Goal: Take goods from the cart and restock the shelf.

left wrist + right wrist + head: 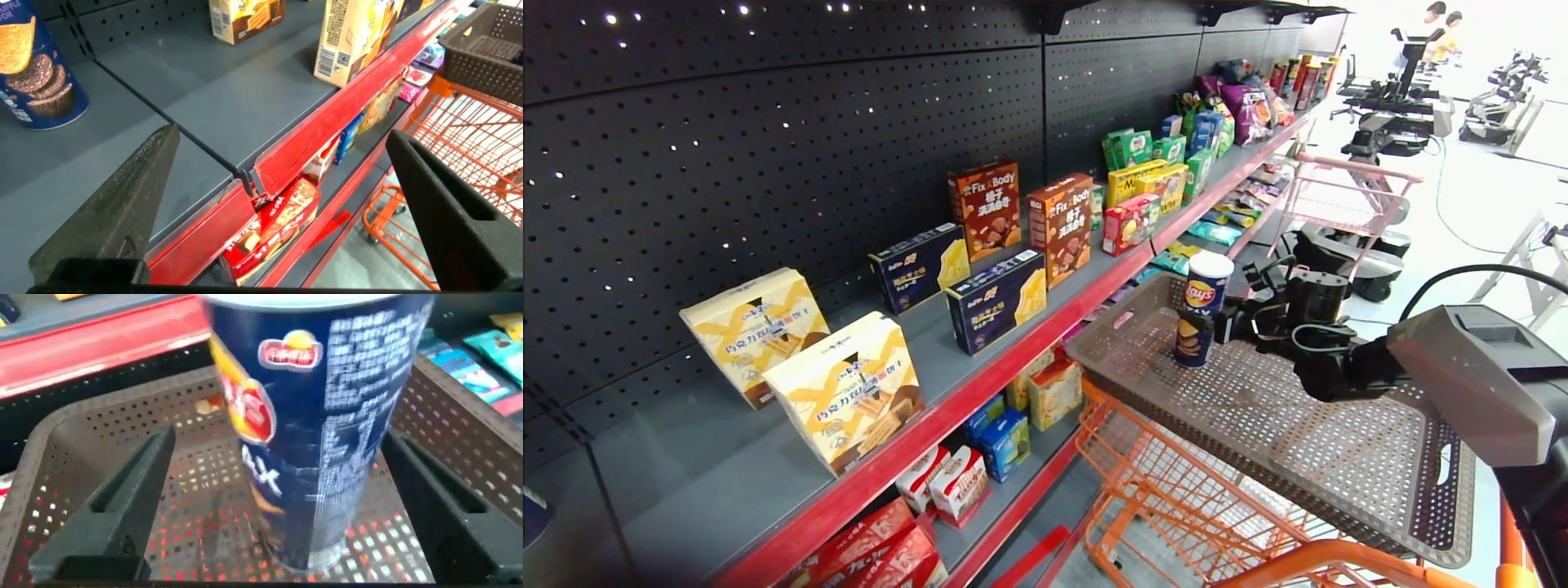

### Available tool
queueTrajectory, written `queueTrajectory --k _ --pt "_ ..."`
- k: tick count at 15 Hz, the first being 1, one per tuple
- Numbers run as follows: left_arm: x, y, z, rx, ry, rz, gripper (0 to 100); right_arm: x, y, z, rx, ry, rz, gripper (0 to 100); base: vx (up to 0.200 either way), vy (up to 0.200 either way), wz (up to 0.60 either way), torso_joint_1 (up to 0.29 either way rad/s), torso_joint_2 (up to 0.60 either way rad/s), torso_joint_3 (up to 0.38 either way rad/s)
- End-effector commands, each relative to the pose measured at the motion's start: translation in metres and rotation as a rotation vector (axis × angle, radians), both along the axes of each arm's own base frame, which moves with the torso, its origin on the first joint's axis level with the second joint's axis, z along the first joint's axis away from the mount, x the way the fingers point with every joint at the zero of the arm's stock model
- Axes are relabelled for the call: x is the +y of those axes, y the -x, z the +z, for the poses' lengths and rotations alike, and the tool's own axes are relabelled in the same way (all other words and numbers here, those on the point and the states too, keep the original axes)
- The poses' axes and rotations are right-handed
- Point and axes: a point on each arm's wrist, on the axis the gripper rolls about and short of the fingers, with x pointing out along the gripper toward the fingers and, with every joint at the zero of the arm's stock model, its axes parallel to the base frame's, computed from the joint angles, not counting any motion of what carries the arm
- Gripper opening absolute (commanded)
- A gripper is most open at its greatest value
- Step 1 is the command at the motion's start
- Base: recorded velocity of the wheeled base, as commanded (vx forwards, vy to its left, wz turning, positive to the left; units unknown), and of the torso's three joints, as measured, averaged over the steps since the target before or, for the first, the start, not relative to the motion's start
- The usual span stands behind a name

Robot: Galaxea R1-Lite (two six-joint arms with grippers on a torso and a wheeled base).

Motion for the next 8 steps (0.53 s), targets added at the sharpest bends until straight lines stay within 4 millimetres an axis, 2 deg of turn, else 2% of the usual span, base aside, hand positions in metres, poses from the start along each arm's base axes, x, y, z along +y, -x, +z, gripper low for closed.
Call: queueTrajectory --k 1,7,8 --pt "0.0 -0.0001 0.0 0.001 0.0 0.0 100 0.0001 -0.0076 -0.0079 -0.002 -0.001 -0.002 100 0.0 0.0 0.0 0.0 0.0 0.0" --pt "0.0 -0.0001 0.0 0.001 0.0 0.001 100 -0.0058 -0.0141 -0.0128 0.008 0.001 -0.011 100 0.0 0.0 0.0 0.0 0.0 0.0" --pt "0.0 -0.0001 0.0 0.001 0.0 0.0 100 -0.0058 -0.0141 -0.0128 0.008 0.001 -0.011 0 0.0 0.0 0.0 0.0 0.0 0.0"
